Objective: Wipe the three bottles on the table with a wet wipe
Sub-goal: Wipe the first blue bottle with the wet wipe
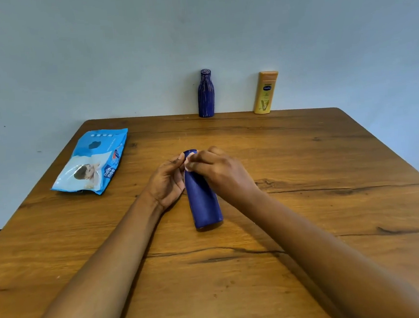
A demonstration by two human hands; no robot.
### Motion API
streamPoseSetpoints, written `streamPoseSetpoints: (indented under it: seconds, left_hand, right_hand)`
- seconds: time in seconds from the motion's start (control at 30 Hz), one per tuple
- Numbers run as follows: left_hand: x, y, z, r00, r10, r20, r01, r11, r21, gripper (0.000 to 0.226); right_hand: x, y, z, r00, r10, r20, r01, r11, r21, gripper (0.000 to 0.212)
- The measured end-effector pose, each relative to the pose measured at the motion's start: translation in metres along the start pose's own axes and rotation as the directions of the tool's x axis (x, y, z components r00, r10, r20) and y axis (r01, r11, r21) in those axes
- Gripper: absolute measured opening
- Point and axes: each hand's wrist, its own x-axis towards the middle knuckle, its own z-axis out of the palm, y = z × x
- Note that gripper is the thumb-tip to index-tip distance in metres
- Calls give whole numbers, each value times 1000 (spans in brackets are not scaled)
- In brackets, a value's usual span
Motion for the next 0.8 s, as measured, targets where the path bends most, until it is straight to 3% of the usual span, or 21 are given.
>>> streamPoseSetpoints:
  seconds: [0.07, 0.2, 0.3, 0.4, 0.5, 0.6, 0.67, 0.8]
  left_hand:
    - [1, 0, -1, 1000, -8, 8, 8, 1000, -5, 38]
    - [2, -3, 2, 999, 35, -32, -33, 998, 63, 37]
    - [2, -3, 4, 999, 43, -32, -41, 998, 53, 29]
    - [1, -1, 4, 998, 34, -45, -31, 998, 57, 44]
    - [2, 0, 2, 1000, 7, -14, -7, 999, 43, 73]
    - [1, -1, 3, 1000, 6, -19, -5, 999, 53, 47]
    - [1, -3, 5, 999, 31, -34, -28, 998, 61, 32]
    - [1, -4, 4, 999, 33, -22, -31, 998, 61, 32]
  right_hand:
    - [-1, -6, 0, 1000, 13, 1, -13, 1000, -19, 37]
    - [-59, -36, -4, 968, -227, 108, 225, 974, 34, 28]
    - [-76, -35, -5, 936, -304, 177, 304, 952, 29, 24]
    - [-40, -17, -5, 962, -247, 120, 253, 967, -35, 25]
    - [-8, -3, -1, 989, -132, 64, 136, 989, -63, 35]
    - [-28, -11, 2, 994, -95, 48, 95, 995, 9, 39]
    - [-61, -20, 0, 987, -150, 52, 145, 986, 82, 34]
    - [-82, -16, -2, 968, -244, 50, 235, 962, 138, 31]
